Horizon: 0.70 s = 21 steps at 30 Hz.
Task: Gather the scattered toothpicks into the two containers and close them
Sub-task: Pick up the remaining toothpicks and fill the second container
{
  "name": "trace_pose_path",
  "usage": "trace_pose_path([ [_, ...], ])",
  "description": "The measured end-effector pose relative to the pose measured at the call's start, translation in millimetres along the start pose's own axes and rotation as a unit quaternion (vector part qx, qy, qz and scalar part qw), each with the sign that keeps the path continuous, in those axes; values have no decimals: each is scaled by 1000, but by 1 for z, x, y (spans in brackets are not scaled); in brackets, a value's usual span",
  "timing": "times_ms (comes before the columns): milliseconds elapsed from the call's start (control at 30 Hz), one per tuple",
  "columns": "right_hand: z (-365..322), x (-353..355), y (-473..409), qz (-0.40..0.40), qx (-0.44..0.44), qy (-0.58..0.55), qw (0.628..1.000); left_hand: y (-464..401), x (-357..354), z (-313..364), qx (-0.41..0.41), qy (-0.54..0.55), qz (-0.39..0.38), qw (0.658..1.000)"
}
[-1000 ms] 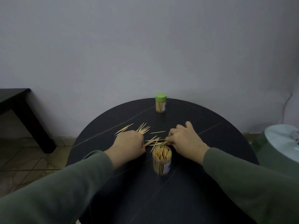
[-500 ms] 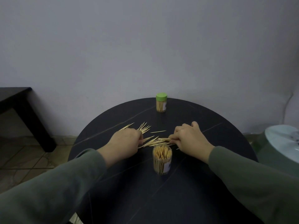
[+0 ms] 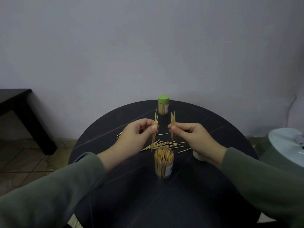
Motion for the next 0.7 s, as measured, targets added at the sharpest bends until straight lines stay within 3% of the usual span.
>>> trace_pose_path([
  [133, -1, -9, 9, -1, -37, -89, 995, 9, -9, 9, 7, 127, 4, 992],
  [700, 14, -22, 18, -43, -71, -117, 990, 14, -15, 9, 31, 261, 16, 965],
])
Point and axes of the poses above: each hand's wrist, its own y-axis away from the middle knuckle, its own x-axis out of the back of the hand, z = x × y, the point moved 3 cm from there along -y, towards the middle knuckle, and after that the axes turned 3 degrees about -x, right-handed, at the moved point
